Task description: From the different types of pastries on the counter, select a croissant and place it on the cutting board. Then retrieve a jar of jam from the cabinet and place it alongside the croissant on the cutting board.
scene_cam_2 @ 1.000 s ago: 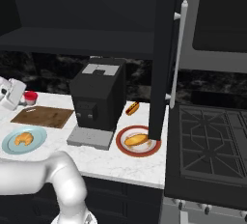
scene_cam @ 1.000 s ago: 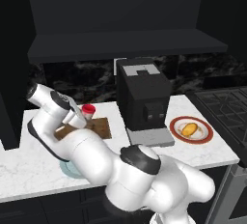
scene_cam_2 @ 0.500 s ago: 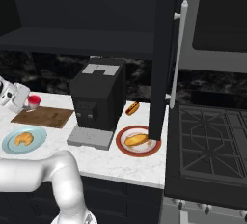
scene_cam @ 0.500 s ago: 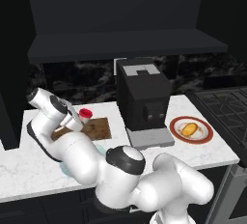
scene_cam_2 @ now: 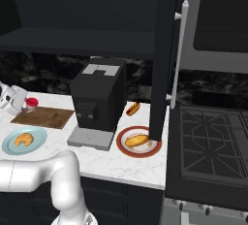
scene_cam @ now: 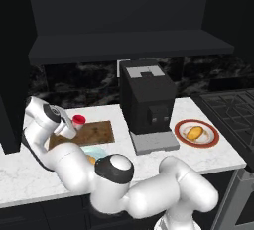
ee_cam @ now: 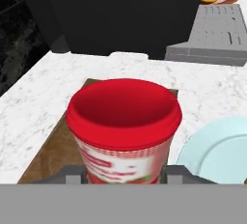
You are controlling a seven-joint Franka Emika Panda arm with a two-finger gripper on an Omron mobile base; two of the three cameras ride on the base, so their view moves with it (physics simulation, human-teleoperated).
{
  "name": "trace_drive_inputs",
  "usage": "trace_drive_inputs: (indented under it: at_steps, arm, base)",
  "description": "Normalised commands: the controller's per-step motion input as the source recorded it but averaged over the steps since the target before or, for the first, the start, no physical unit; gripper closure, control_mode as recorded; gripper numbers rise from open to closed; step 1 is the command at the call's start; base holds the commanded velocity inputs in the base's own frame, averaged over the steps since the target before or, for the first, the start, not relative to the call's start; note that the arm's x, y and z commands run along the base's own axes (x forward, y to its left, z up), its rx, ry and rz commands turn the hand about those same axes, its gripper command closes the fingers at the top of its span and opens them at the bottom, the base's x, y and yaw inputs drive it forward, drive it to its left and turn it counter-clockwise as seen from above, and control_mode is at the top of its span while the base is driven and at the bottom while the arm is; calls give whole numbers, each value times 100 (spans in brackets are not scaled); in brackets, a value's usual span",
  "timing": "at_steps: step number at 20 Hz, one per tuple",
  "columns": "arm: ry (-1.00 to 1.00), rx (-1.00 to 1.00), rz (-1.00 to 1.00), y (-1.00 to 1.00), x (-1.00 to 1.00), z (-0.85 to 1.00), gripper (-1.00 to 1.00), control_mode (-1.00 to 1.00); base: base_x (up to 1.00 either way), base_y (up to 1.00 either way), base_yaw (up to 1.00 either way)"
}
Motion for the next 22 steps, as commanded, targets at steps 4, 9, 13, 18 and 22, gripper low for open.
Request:
trace_drive_inputs:
  at_steps: [4, 9, 13, 18, 22]
  arm:
    - [0, 0, 0, 44, 39, -11, 100, -100]
    - [3, 0, 0, 31, 24, -9, 100, -100]
    - [12, 0, -1, 27, 36, -2, 100, -100]
    - [3, 0, -3, 18, 26, -22, 100, -100]
    - [0, 0, -5, 5, 5, -31, 100, -100]
  base:
    - [0, 0, 0]
    - [0, 0, 0]
    - [0, 0, 0]
    - [0, 0, 0]
    - [0, 0, 0]
